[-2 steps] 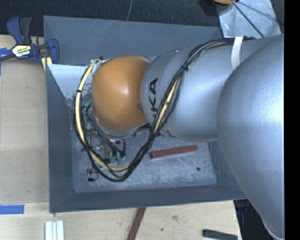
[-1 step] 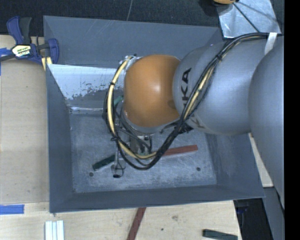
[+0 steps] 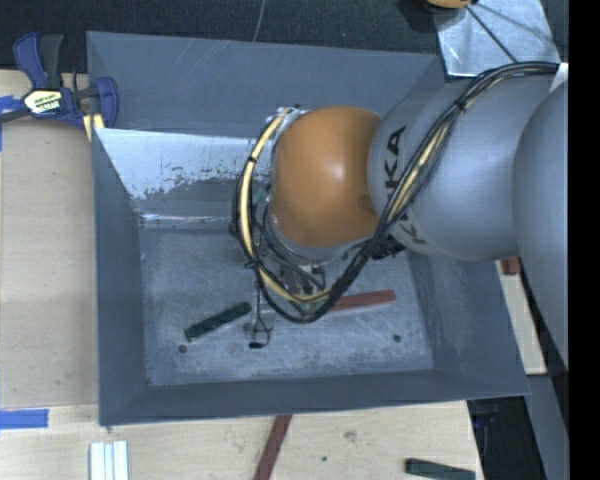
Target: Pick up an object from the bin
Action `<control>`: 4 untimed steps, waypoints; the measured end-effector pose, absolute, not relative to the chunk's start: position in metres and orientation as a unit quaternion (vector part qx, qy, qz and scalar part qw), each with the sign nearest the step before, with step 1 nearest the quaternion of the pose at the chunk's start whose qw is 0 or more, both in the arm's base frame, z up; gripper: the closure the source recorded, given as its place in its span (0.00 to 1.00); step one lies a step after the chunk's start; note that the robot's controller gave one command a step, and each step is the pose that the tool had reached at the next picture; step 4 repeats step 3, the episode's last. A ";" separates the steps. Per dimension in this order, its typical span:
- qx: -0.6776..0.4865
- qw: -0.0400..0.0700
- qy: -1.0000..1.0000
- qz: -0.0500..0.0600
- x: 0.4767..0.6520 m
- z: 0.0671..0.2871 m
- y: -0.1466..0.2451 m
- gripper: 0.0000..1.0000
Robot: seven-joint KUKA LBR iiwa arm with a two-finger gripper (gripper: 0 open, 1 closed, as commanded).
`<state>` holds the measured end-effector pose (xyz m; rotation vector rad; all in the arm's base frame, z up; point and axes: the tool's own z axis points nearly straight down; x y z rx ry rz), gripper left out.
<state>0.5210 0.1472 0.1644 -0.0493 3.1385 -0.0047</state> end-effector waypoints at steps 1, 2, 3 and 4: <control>-0.255 0.002 0.967 0.001 0.516 0.070 0.189 1.00; -0.255 0.002 0.967 0.001 0.516 0.070 0.189 1.00; -0.274 0.004 0.962 0.000 0.541 0.224 0.183 1.00; -0.274 0.004 0.962 0.000 0.541 0.224 0.183 1.00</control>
Offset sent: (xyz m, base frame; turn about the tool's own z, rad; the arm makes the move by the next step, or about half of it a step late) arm 0.0000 0.0000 0.0000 0.0000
